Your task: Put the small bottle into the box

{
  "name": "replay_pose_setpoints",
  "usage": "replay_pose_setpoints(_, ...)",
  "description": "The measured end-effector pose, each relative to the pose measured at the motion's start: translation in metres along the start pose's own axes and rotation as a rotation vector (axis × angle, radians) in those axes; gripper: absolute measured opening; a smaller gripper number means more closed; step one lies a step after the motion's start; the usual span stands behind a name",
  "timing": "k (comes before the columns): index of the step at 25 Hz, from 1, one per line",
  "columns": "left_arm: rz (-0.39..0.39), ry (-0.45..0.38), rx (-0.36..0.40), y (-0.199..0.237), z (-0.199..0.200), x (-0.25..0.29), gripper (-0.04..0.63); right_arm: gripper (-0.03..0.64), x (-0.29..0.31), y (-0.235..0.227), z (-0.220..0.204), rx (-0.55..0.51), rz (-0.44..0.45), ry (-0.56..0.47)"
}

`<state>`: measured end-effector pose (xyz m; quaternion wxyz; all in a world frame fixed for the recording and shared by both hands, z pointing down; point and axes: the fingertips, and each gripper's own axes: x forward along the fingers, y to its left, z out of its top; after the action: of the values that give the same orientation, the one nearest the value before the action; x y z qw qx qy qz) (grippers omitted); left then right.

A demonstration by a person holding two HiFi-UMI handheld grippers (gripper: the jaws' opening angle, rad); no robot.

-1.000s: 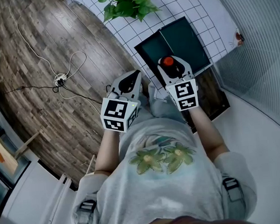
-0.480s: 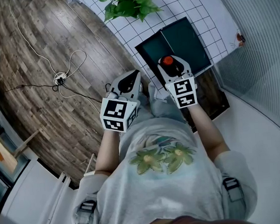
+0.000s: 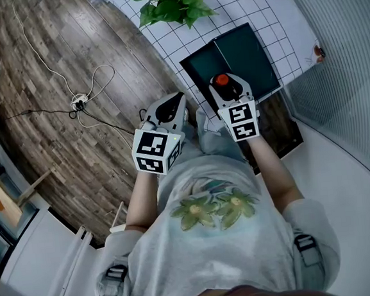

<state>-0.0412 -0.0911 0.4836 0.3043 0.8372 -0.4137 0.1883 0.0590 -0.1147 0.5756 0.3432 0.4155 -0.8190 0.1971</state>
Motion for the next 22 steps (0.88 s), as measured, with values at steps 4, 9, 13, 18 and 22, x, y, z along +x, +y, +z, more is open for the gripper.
replay_pose_setpoints(4,0.003,0.0,-0.005,0.001,0.0,0.0,0.008,0.209,0.003,-0.001,-0.004,-0.004,0.001,0.012)
replay_pose_setpoints(9,0.007,0.0,-0.011,0.002,0.0,-0.001,0.008,0.209,0.008,0.0,-0.007,-0.01,0.002,0.026)
replay_pose_setpoints(13,0.009,0.001,-0.015,0.003,-0.001,-0.001,0.008,0.208,0.011,0.0,-0.01,-0.014,0.005,0.035)
replay_pose_setpoints(18,0.008,0.003,-0.021,0.002,-0.002,0.001,0.008,0.209,0.015,-0.001,-0.015,-0.019,0.009,0.049)
replay_pose_setpoints(22,0.01,0.005,-0.022,0.003,-0.002,0.001,0.008,0.209,0.019,0.0,-0.018,-0.021,0.015,0.058)
